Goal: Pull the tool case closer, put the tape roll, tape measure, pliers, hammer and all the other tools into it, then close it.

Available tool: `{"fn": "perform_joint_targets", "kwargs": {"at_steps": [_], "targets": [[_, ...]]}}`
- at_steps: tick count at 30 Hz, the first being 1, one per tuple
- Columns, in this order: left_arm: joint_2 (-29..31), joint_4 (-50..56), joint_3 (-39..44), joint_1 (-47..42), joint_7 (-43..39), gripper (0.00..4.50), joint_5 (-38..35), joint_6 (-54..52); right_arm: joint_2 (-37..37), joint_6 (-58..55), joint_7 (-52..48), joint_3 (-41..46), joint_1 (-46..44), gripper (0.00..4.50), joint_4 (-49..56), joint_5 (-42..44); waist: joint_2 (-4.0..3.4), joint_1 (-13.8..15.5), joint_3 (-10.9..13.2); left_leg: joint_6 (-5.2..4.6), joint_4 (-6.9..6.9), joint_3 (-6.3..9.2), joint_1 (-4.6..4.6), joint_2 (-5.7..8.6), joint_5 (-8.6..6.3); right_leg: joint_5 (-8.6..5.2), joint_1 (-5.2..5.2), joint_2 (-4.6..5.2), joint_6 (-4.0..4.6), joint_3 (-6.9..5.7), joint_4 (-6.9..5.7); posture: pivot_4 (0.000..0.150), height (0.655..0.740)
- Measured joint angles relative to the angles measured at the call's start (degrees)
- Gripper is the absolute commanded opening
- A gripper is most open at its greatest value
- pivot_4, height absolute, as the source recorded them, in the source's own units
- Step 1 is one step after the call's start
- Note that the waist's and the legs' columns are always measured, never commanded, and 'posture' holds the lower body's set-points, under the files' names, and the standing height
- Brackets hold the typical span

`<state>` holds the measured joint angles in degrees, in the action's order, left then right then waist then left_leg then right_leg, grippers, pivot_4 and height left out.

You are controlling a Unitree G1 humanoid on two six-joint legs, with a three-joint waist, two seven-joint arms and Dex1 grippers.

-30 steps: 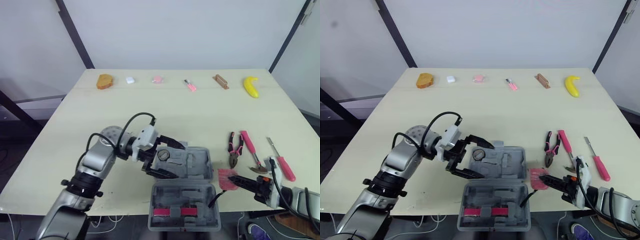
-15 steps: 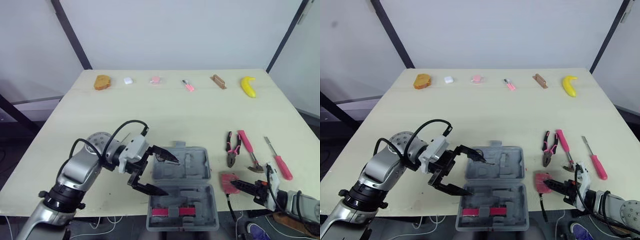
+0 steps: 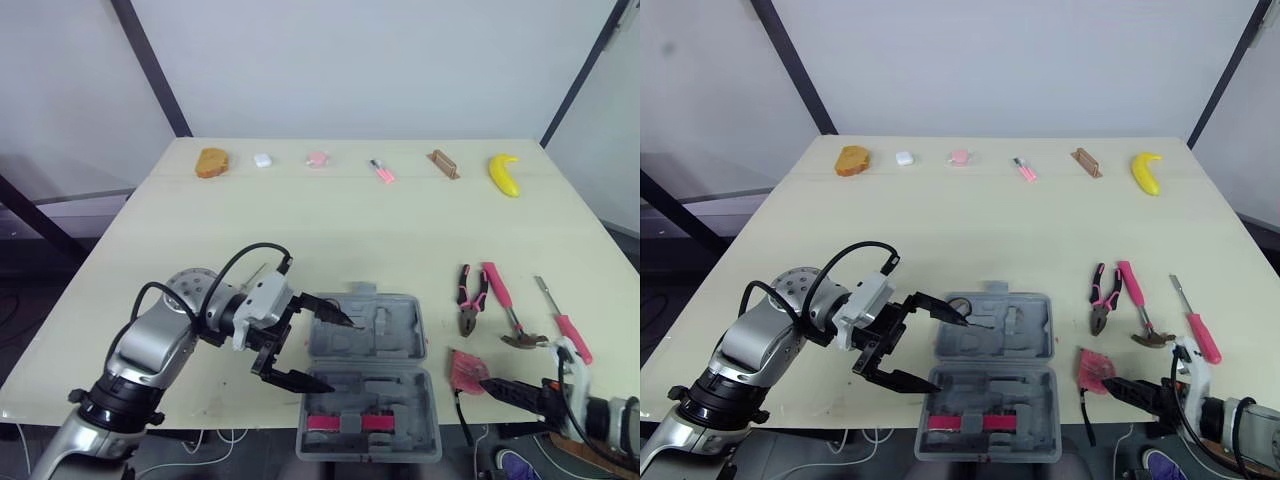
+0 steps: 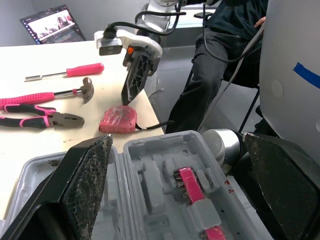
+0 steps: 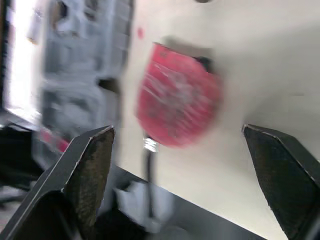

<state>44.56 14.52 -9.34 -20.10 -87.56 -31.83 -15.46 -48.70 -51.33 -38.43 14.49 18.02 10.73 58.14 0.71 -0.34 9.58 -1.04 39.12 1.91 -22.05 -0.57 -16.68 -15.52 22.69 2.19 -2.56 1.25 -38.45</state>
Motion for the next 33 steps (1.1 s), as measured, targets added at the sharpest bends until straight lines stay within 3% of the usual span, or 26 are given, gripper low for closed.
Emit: {"fn": "perform_joint_targets", "kwargs": {"at_steps": [4, 10, 12, 13, 23, 33], "targets": [[-0.15, -0.01, 0.62, -0.02, -0.05, 4.5, -0.79, 0.03, -3.94, 17.3, -8.35, -1.84, 2.91, 4.41, 1.16, -16.55, -0.05, -0.42, 0.01, 0.0, -0.01, -0.03, 0.03, -0.01, 0.0, -0.01, 0.0, -0.05, -0.01, 0.02, 0.0, 0.15, 0.74], [-0.27, -0.03, 0.98, -0.01, -0.27, 4.5, -1.34, 0.05, 2.3, 42.41, -19.41, -8.54, 0.91, 4.41, 1.3, -30.36, -0.04, -0.38, 0.03, 0.02, 0.01, -0.01, 0.04, -0.07, 0.0, 0.0, 0.0, -0.12, 0.01, 0.03, -0.01, 0.15, 0.74], [-0.3, -0.03, 0.98, -0.05, -0.29, 4.5, -1.36, 0.06, 2.79, 43.86, -19.9, -9.46, 0.32, 4.41, 0.99, -31.3, -0.05, -0.38, 0.03, 0.02, 0.02, -0.05, 0.05, -0.06, 0.0, 0.0, 0.0, -0.09, 0.01, 0.07, -0.02, 0.15, 0.74], [-0.46, -0.09, 0.99, -0.18, -0.54, 4.5, -1.35, 0.71, 3.37, 50.69, -21.36, -12.86, -3.63, 4.41, -3.72, -37.82, -0.01, -0.28, 0.04, 0.01, 0.03, -0.06, 0.06, -0.02, 0.0, 0.0, -0.01, -0.03, 0.01, 0.09, -0.03, 0.15, 0.74], [0.04, -0.01, 1.47, -0.25, -0.55, 4.5, -1.36, 0.92, 5.31, 61.98, -21.75, -16.0, -9.53, 4.41, -17.86, -46.78, 0.03, -0.27, 0.09, 0.02, 0.04, -0.07, 0.08, -0.02, 0.0, 0.01, -0.01, -0.04, 0.04, 0.1, -0.08, 0.15, 0.74], [0.01, 0.11, 1.58, 0.25, -0.23, 4.5, -1.27, 1.2, 7.11, 62.94, -22.02, -16.53, -11.25, 4.41, -18.62, -47.6, 0.03, -0.29, 0.09, 0.02, 0.04, -0.07, 0.1, -0.02, 0.0, 0.01, -0.01, -0.04, 0.04, 0.11, -0.12, 0.15, 0.74]]}}
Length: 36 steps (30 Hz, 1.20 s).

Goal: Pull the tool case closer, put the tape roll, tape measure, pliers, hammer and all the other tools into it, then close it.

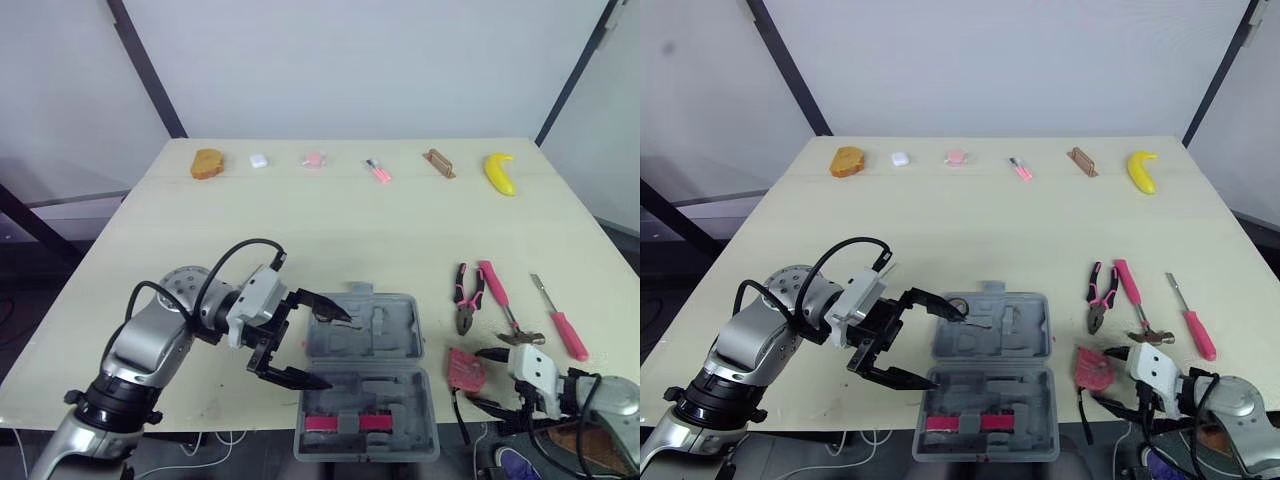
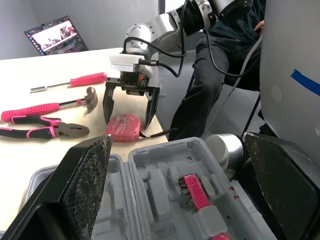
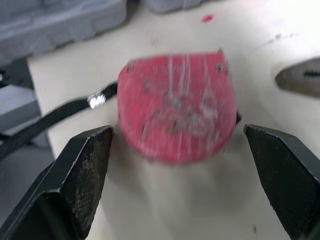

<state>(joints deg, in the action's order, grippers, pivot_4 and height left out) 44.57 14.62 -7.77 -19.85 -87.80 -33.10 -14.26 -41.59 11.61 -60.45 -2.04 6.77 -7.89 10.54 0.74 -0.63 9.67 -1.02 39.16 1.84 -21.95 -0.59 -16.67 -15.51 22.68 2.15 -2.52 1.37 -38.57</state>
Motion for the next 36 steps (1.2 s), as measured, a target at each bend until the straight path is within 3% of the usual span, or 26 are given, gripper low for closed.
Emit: {"fn": "perform_joint_targets", "kwargs": {"at_steps": [5, 10, 19, 24, 29, 36], "targets": [[0.0, 0.11, 0.0, 0.83, 0.03, 4.5, 0.03, 0.05, 0.2, -0.07, -0.11, -0.23, -0.41, 4.41, -0.01, -0.6, 0.0, 0.03, 0.0, 0.0, 0.0, 0.0, 0.0, 0.0, 0.0, 0.0, 0.0, 0.0, 0.0, 0.0, 0.0, 0.15, 0.74], [0.0, 0.12, 0.1, 1.96, 0.06, 4.5, 0.19, 0.99, 0.57, 0.29, -0.3, -0.34, -0.44, 2.88, -0.03, -0.95, 0.0, 0.0, 0.0, 0.0, 0.0, 0.0, 0.01, 0.0, 0.0, 0.0, 0.0, 0.0, 0.0, 0.0, -0.01, 0.15, 0.74], [-0.35, 0.12, 0.47, 2.28, 0.12, 4.5, 0.18, 2.22, -0.65, -1.21, -0.49, -0.28, -0.27, 2.88, 1.59, -1.03, 0.0, 0.02, 0.0, 0.0, 0.01, 0.0, 0.01, 0.0, 0.0, 0.0, 0.0, 0.0, 0.0, 0.01, -0.03, 0.15, 0.74], [-1.35, -0.16, 0.7, 2.26, 0.87, 4.5, -0.22, 2.01, -5.4, -11.14, -1.72, 0.15, -1.47, 2.88, 9.32, 0.26, -0.01, -0.07, 0.0, 0.0, 0.02, -0.01, 0.03, 0.0, 0.0, 0.0, 0.01, 0.0, 0.0, 0.03, -0.08, 0.15, 0.74], [-2.73, -1.51, 2.24, 2.01, 3.41, 4.5, -1.18, 0.21, -11.86, -28.51, -5.2, -0.89, -13.49, 2.88, 22.95, 4.31, -0.09, -0.22, 0.05, 0.0, 0.03, 0.05, 0.13, -0.01, 0.0, -0.01, 0.01, -0.04, 0.02, 0.01, -0.24, 0.15, 0.74], [-2.52, -5.06, 5.27, 2.9, 5.71, 4.5, 0.33, 1.14, -11.88, -43.03, -8.15, -12.99, -30.43, 2.88, 25.59, 1.95, -0.12, 0.18, 0.1, 0.0, 0.04, 0.11, -0.09, 0.04, 0.0, 0.0, 0.1, 0.11, 0.02, -0.15, -0.09, 0.15, 0.74]]}}
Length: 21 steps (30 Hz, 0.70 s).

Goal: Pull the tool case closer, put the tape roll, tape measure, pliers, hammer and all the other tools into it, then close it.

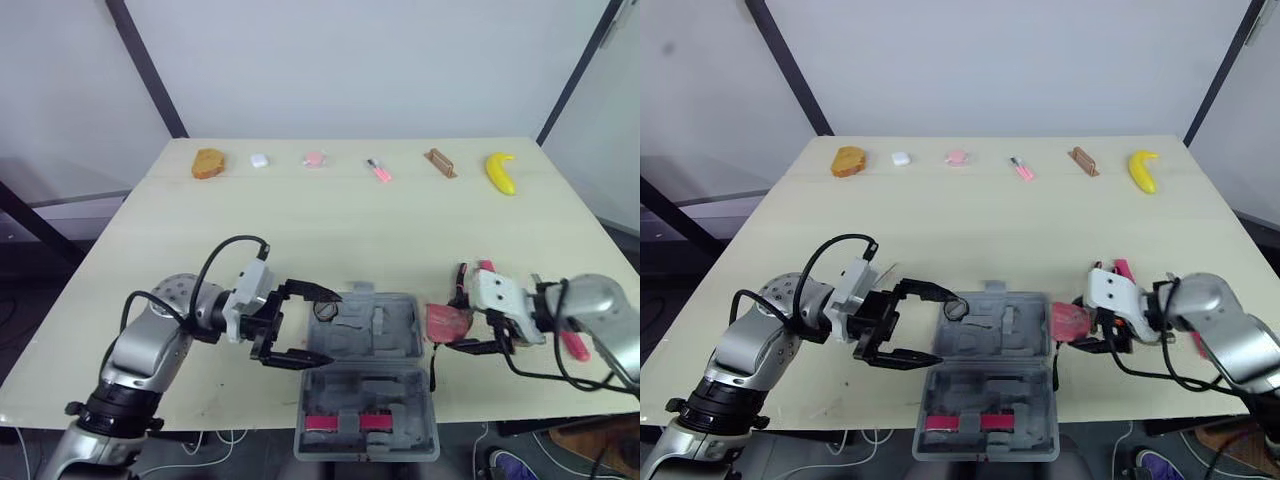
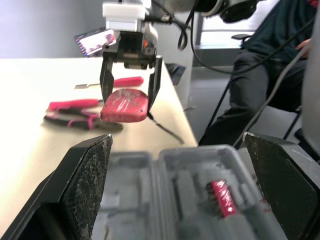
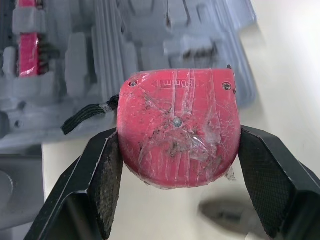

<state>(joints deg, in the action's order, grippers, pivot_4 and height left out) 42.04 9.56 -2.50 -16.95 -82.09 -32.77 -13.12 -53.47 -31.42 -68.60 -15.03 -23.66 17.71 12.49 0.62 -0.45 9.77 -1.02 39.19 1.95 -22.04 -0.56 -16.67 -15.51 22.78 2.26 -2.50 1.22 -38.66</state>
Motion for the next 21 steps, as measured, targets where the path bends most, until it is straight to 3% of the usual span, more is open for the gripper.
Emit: {"fn": "perform_joint_targets", "kwargs": {"at_steps": [9, 15, 21], "targets": [[1.76, -1.68, 5.23, 3.99, 2.14, 4.5, -0.03, 0.04, 7.92, -7.39, -1.01, -18.22, -18.02, 2.88, -7.3, -12.17, -0.02, -0.96, 0.04, 0.01, -0.02, 0.0, 0.01, 0.0, 0.0, 0.0, 0.11, 0.01, 0.02, 0.01, -0.12, 0.15, 0.74], [2.62, -1.95, 7.07, 5.6, 2.55, 4.5, -0.09, -0.3, 13.55, -10.87, -0.55, -23.97, -23.08, 2.88, -12.38, -17.87, -0.03, -0.33, 0.04, 0.12, 0.13, -0.01, -0.75, 0.14, 0.07, 0.03, 0.78, 0.2, -0.02, -0.03, -0.22, 0.15, 0.74], [2.66, -1.99, 7.19, 6.0, 2.64, 4.5, -0.05, -0.29, 15.79, -10.87, 0.09, -27.92, -25.11, 2.88, -16.56, -22.63, -0.03, -0.41, 0.04, 0.12, 0.1, -0.01, -0.78, 0.2, 0.07, 0.03, 0.79, 0.29, -0.02, -0.11, -0.2, 0.15, 0.74]]}}
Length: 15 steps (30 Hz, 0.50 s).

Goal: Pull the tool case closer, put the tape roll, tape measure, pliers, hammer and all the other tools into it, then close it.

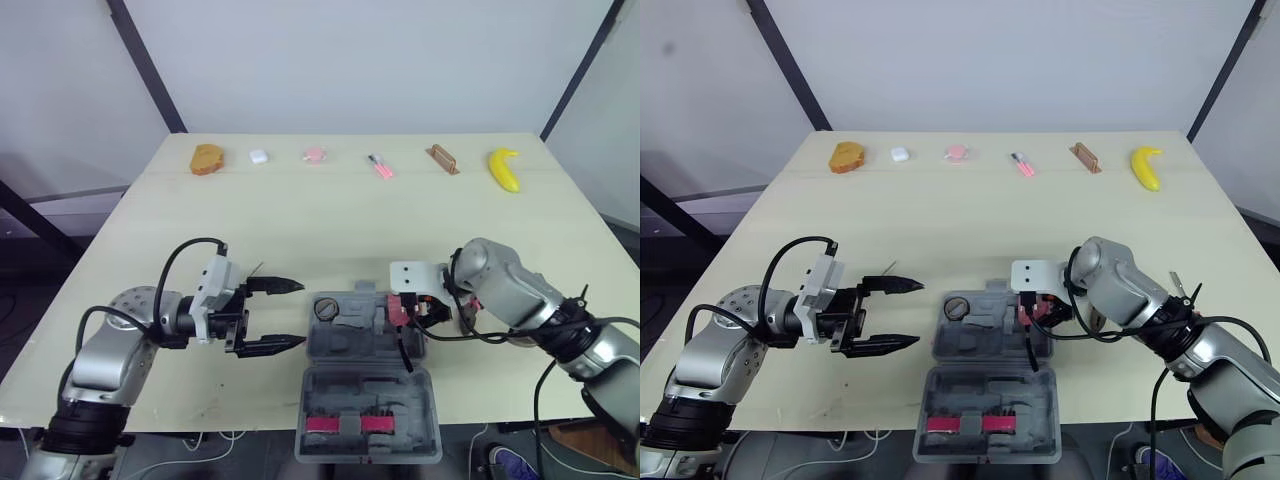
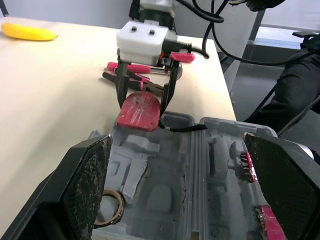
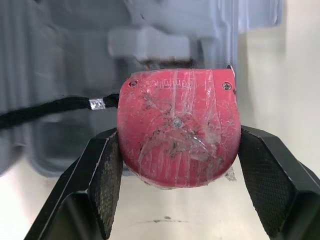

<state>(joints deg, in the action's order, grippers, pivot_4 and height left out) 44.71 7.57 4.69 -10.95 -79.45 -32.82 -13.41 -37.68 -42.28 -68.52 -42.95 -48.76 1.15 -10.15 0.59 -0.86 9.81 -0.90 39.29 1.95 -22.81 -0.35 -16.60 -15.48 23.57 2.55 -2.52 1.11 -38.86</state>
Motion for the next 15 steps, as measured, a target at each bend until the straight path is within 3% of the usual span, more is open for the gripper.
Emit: {"fn": "perform_joint_targets", "kwargs": {"at_steps": [14, 15], "targets": [[-0.26, 0.03, -0.55, -0.04, 0.48, 4.5, 0.07, 0.11, 5.39, 4.42, 1.23, -0.79, -0.47, 2.88, -5.73, -3.81, 0.03, -0.98, -0.02, -0.02, 0.01, 0.04, 0.12, -0.02, -0.01, 0.1, -0.03, -0.04, 0.13, -0.07, -0.15, 0.15, 0.74], [-0.34, 0.04, -0.69, -0.04, 0.48, 4.5, 0.07, 0.11, 5.43, 4.66, 1.3, -0.78, -0.41, 3.38, -5.72, -3.89, 0.03, -1.15, -0.02, -0.02, 0.01, 0.05, 0.12, -0.02, 0.0, 0.11, -0.03, -0.05, 0.14, -0.07, -0.16, 0.15, 0.74]]}}
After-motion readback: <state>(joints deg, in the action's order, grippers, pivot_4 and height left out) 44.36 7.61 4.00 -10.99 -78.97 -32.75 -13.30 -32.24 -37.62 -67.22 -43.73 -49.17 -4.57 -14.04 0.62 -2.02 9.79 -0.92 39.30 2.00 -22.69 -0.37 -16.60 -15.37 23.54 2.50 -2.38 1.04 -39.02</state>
